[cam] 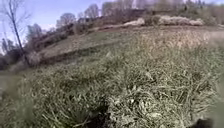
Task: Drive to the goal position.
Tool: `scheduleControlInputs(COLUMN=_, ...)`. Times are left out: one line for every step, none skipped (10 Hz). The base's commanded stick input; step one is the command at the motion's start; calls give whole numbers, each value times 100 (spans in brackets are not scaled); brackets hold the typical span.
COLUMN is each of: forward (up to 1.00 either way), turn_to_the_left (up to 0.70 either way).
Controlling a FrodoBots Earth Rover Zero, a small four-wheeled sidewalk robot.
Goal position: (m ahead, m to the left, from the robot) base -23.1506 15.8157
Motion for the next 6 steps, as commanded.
scheduleControlInputs(forward=-45, turn_to_the_left=0)
scheduleControlInputs(forward=-45, turn_to_the_left=0)
scheduleControlInputs(forward=-45, turn_to_the_left=0)
scheduleControlInputs(forward=-45, turn_to_the_left=0)
scheduleControlInputs(forward=-45, turn_to_the_left=0)
scheduleControlInputs(forward=-45, turn_to_the_left=0)
